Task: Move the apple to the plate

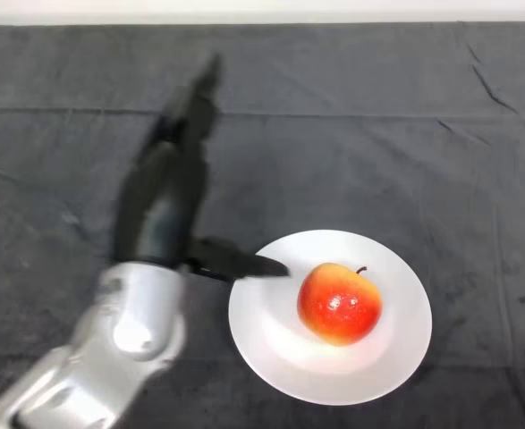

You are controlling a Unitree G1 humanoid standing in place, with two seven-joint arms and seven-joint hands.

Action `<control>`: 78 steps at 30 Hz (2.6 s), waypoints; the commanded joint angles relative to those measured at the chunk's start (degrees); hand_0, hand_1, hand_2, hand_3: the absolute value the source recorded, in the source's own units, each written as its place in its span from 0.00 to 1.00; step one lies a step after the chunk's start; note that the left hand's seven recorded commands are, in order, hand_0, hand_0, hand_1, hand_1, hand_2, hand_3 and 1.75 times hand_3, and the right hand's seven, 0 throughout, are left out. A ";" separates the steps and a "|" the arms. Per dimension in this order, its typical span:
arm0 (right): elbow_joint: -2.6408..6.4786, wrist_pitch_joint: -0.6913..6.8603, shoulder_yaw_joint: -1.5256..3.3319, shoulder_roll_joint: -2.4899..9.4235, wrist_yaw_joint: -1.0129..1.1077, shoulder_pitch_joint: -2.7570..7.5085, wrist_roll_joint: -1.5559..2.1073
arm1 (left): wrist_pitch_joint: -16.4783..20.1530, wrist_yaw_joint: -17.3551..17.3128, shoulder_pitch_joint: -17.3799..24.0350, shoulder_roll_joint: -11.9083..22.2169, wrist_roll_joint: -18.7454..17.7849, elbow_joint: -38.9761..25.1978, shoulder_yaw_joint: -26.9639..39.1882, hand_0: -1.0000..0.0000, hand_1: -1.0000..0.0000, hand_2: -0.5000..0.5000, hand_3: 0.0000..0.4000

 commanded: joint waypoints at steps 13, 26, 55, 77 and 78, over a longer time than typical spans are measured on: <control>0.33 -0.46 0.00 -1.49 0.15 -0.96 1.14 | -1.47 3.17 15.70 9.30 1.23 -14.64 25.53 1.00 1.00 0.50 0.00; 0.31 -0.45 0.00 -1.49 0.14 -0.96 1.14 | -6.93 5.97 28.59 7.57 1.73 -19.25 48.79 1.00 1.00 0.50 0.00; 0.40 -0.45 -0.04 -1.53 0.18 -0.99 1.15 | -25.46 10.60 32.23 -5.06 -5.31 -10.61 78.35 1.00 1.00 0.50 0.00; 0.43 -0.46 -0.05 -1.54 0.19 -1.00 1.14 | -25.52 10.98 31.46 -5.45 -5.35 -11.15 77.87 1.00 1.00 0.50 0.00; 0.43 -0.46 -0.05 -1.54 0.19 -1.00 1.14 | -25.52 10.93 31.52 -5.45 -5.38 -11.22 77.91 1.00 1.00 0.50 0.00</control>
